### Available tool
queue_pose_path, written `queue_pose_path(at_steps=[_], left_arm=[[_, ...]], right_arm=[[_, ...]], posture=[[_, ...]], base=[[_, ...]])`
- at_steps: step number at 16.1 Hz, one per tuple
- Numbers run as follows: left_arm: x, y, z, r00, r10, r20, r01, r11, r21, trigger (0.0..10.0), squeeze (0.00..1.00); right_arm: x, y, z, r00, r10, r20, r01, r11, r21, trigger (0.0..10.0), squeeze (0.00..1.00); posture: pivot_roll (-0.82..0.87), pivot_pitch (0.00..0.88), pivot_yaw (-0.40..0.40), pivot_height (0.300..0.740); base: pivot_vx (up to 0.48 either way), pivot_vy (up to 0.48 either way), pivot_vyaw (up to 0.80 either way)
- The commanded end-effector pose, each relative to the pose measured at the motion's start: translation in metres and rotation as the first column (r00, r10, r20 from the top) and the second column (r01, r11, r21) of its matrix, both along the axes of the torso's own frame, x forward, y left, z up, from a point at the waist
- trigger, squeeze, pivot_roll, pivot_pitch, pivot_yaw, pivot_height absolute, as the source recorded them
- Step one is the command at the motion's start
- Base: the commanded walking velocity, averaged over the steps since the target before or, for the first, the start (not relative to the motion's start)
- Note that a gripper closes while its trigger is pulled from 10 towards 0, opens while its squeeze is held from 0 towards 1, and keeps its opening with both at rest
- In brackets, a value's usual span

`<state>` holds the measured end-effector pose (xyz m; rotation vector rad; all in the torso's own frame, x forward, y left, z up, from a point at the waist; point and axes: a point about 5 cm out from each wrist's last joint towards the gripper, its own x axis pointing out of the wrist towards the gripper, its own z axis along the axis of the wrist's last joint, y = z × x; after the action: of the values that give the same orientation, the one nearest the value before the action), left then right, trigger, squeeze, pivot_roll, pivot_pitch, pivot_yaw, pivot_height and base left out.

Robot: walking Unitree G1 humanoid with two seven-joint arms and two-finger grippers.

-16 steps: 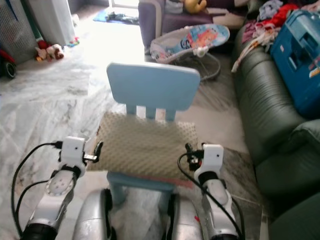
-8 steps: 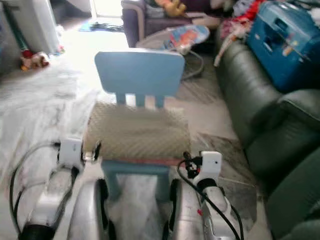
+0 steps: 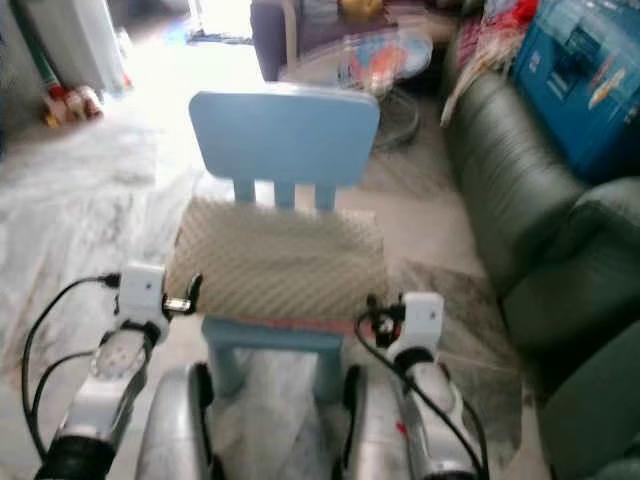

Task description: Move the pillow to the sofa

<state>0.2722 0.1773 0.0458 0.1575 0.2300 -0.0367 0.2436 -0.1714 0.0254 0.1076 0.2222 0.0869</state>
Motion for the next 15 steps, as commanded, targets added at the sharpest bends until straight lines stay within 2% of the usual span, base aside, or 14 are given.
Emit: queue_pose_path(at_steps=[1, 3, 10, 15], left_arm=[[-0.0005, 0.0035, -0.0012, 1.0, 0.006, -0.004, -0.006, 1.0, 0.01, 10.0, 0.0], [0.0, 0.0024, -0.0017, 1.0, 0.004, -0.006, -0.004, 1.0, 0.009, 10.0, 0.0], [-0.0003, 0.0024, -0.0022, 1.0, 0.007, -0.002, -0.007, 1.0, 0.009, 10.0, 0.0], [-0.003, 0.0095, -0.0038, 0.999, 0.03, -0.031, -0.029, 0.999, 0.029, 10.0, 0.0]], right_arm=[[0.0045, -0.0001, 0.0026, 1.0, -0.001, 0.007, 0.001, 1.0, 0.003, 10.0, 0.0], [0.0049, -0.0005, 0.0023, 1.0, 0.0, 0.005, 0.0, 1.0, 0.002, 10.0, 0.0], [0.0039, 0.0005, 0.0013, 1.0, 0.002, 0.0, -0.002, 1.0, 0.005, 10.0, 0.0], [-0.0006, 0.0028, 0.0053, 0.999, 0.026, -0.023, -0.025, 0.999, 0.02, 10.0, 0.0]], posture=[[-0.02, 0.0, -0.037, 0.526], [-0.03, 0.0, -0.037, 0.526], [-0.03, 0.0, -0.035, 0.526], [-0.02, 0.024, -0.04, 0.461]], base=[[0.311, 0.0, 0.0], [0.283, 0.0, 0.0], [0.0, 0.0, 0.0], [0.0, 0.0, 0.0]])
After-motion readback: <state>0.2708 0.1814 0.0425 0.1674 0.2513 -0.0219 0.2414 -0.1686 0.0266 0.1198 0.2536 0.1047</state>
